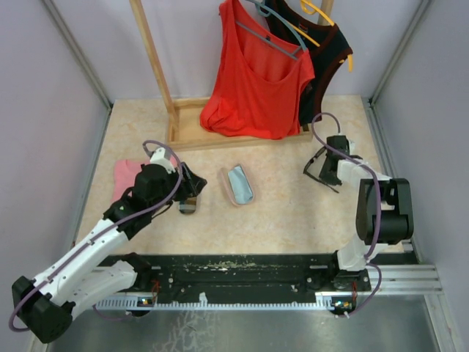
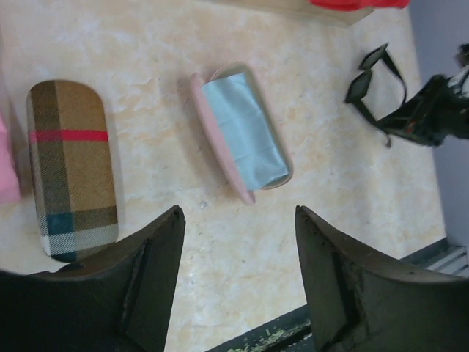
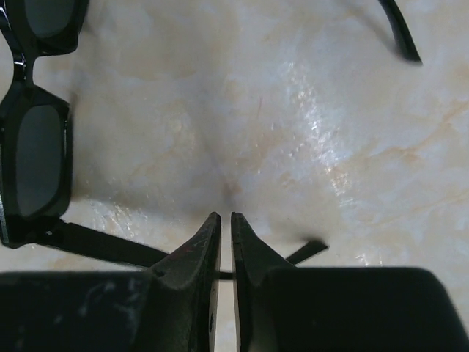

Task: Organize the sunglasses
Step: Move the sunglasses to the center of the board.

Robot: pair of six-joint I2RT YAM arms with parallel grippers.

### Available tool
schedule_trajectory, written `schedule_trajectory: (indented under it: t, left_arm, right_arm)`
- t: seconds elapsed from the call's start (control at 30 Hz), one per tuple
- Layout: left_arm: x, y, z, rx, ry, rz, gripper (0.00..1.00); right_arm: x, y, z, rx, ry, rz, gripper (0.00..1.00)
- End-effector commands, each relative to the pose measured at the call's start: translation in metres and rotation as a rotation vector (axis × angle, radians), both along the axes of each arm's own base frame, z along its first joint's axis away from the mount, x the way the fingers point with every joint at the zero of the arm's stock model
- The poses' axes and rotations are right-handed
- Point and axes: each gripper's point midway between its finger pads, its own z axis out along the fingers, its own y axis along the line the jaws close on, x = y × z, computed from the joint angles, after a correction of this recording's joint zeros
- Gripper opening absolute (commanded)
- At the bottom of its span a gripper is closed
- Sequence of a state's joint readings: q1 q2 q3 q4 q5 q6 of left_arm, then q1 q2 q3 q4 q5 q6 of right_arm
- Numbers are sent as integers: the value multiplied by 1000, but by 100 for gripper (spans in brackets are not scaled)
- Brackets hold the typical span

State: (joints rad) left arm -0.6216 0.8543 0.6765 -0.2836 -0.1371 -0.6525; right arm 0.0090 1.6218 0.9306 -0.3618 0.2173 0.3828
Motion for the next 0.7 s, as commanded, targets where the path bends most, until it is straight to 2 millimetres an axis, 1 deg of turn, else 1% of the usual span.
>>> schedule_trajectory:
  t: [0.0,0.03,0.1,0.17,0.23,0.33,0.4,0.47,0.6,0.67]
  left_arm:
    - [-1,-12,43,-94,-24,-29,72]
    - [0,-14,48,-99,-23,-38,76]
    - [2,-18,57,-109,-18,-41,85]
    - [4,-20,61,-105,8,-34,94]
    - [8,-20,65,-101,37,-9,98]
    - [13,-18,73,-90,73,31,100]
    - [16,-17,79,-89,85,53,100]
    - [16,-15,88,-99,75,64,100]
    - [14,-13,112,-139,34,71,100]
    - [13,-12,126,-163,8,70,100]
  right_arm:
    - [-13,19,1,101,-26,7,10]
    - [-17,23,1,108,-27,14,10]
    - [-27,33,1,120,-27,27,10]
    - [-36,44,0,134,-28,42,10]
    - [-45,56,1,141,-38,58,10]
    - [-55,77,1,155,-47,89,10]
    - [-58,91,2,159,-58,105,10]
    - [-59,109,5,163,-72,137,10]
    - [-54,143,8,188,-94,187,10]
    - [-46,160,13,213,-126,220,10]
